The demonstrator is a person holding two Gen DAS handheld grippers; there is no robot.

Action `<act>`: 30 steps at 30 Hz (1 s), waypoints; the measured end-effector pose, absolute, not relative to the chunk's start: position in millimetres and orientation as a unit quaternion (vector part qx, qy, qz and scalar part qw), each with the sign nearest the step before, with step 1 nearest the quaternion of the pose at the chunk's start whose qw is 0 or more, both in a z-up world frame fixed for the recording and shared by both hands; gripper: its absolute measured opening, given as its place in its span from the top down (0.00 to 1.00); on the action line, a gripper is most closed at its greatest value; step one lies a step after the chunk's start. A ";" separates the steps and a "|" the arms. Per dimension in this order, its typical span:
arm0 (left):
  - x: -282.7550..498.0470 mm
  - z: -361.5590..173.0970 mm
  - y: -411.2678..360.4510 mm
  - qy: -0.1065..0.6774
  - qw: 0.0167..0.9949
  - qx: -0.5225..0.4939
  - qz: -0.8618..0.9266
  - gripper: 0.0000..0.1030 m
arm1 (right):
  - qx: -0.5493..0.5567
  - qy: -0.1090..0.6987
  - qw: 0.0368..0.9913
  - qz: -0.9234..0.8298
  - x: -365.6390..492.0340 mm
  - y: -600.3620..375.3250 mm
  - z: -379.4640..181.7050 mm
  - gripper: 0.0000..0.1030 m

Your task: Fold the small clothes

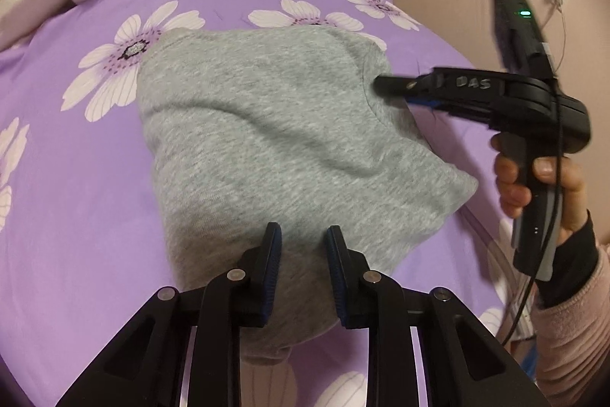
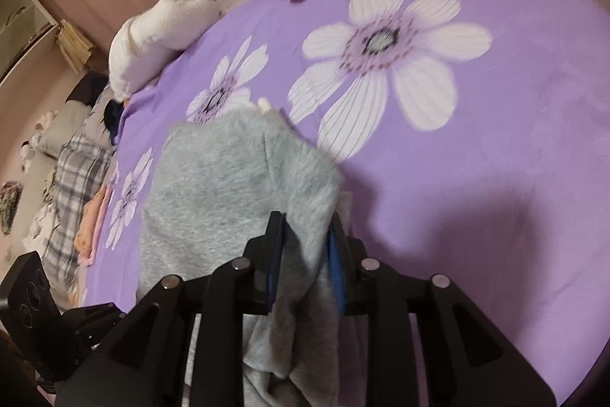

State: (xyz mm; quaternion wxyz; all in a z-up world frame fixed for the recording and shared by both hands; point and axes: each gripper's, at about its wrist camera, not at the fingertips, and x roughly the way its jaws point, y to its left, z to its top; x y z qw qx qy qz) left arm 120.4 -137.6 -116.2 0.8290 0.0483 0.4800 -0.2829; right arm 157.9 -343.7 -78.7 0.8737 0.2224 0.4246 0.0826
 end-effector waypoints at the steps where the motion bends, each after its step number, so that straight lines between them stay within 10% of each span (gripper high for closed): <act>1: 120.0 -115.9 -136.8 0.480 0.829 0.046 -0.283 0.75 | 0.216 0.411 0.883 0.076 154.1 -345.5 -71.6 0.76; 15: 120.9 -116.0 -134.5 0.482 0.827 0.028 -0.287 0.75 | 0.249 0.484 0.833 0.095 206.2 -334.8 -105.8 0.84; 30: 124.3 -115.7 -128.2 0.480 0.827 0.006 -0.293 0.75 | 0.115 0.391 0.899 0.160 89.5 -286.4 -51.9 0.77</act>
